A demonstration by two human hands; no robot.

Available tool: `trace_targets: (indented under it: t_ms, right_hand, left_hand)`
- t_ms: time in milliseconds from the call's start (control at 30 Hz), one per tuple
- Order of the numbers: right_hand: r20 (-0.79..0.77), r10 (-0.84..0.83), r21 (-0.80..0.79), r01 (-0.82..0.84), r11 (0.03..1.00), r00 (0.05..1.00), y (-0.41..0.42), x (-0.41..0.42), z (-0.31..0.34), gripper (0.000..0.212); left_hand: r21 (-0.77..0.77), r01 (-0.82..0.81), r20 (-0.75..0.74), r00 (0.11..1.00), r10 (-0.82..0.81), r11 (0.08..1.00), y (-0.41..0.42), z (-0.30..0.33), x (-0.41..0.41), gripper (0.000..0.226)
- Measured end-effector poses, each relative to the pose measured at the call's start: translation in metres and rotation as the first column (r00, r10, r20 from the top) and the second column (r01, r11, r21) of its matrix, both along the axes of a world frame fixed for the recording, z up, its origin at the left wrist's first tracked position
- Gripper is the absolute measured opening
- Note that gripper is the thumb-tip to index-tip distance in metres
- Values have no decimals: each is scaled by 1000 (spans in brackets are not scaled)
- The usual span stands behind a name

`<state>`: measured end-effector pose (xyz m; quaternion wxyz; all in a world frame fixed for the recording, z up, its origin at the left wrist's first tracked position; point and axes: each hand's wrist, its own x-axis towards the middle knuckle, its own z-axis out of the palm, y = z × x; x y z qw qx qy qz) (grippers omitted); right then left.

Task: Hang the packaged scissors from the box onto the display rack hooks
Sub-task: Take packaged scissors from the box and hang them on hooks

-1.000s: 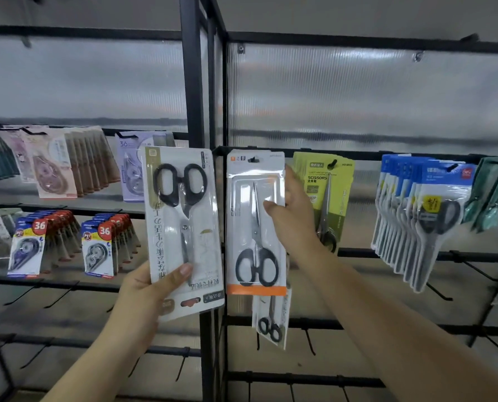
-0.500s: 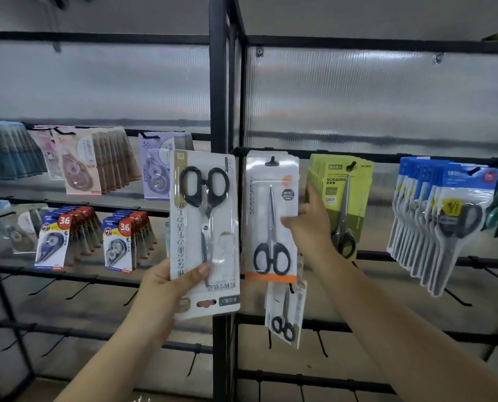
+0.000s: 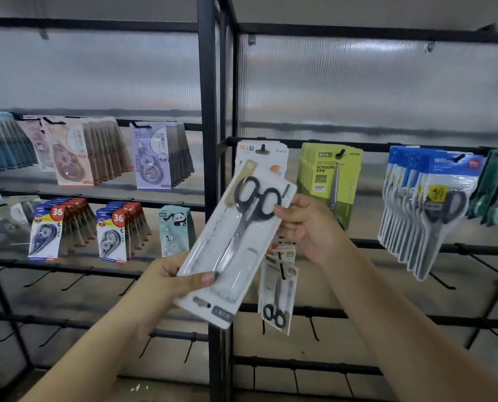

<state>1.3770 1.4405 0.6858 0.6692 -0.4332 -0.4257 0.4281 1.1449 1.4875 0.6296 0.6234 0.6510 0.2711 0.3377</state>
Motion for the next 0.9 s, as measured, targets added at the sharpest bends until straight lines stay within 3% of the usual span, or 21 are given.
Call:
trace_targets:
  t_ms: [133, 200, 267, 333, 400, 500, 567, 633, 733, 800, 900]
  right_hand:
    - [-326, -44, 50, 64, 997, 944, -6, 20, -20, 37]
    - [-353, -65, 37, 84, 996, 933, -13, 26, -35, 43]
    - [-343, -121, -23, 120, 992, 931, -17, 32, -51, 49]
    - [-265, -219, -113, 195, 974, 939, -22, 39, -63, 49]
    - [-66, -344, -179, 328, 928, 937, -28, 48, -74, 47]
    - [144, -422, -139, 441, 887, 895, -41, 55, -85, 55]
    - [285, -390, -70, 425, 903, 876, -51, 51, -89, 43]
    - [412, -190, -99, 251, 963, 891, -57, 41, -93, 31]
    - [386, 90, -229, 1, 974, 918, -57, 27, -113, 40]
    - [353, 55, -226, 28, 974, 934, -52, 21, -130, 22]
    - [390, -118, -188, 204, 961, 913, -43, 21, -155, 14]
  left_hand:
    - [-2, -64, 117, 991, 64, 998, 7, -2, -4, 71]
    - [40, -106, 177, 979, 97, 994, 4, 0, 0, 64]
    - [42, -150, 226, 964, 136, 988, 2, 3, 6, 41]
    - [64, -203, 225, 957, 184, 977, -2, 7, 16, 6]
    - [154, -254, 148, 962, 232, 955, -5, 10, 24, 15]
    - [344, -253, 58, 967, 248, 904, -5, 13, 37, 15]
    - [501, -197, -30, 969, 245, 843, -1, 8, 47, 16]
    - [607, -99, -110, 972, 206, 788, -1, 0, 61, 23]
    - [658, 29, -174, 978, 115, 753, -2, -20, 82, 27]
    - [694, 76, -214, 971, 104, 716, 0, -33, 93, 13]
    - [819, 136, -302, 928, 217, 557, 6, -49, 101, 27]
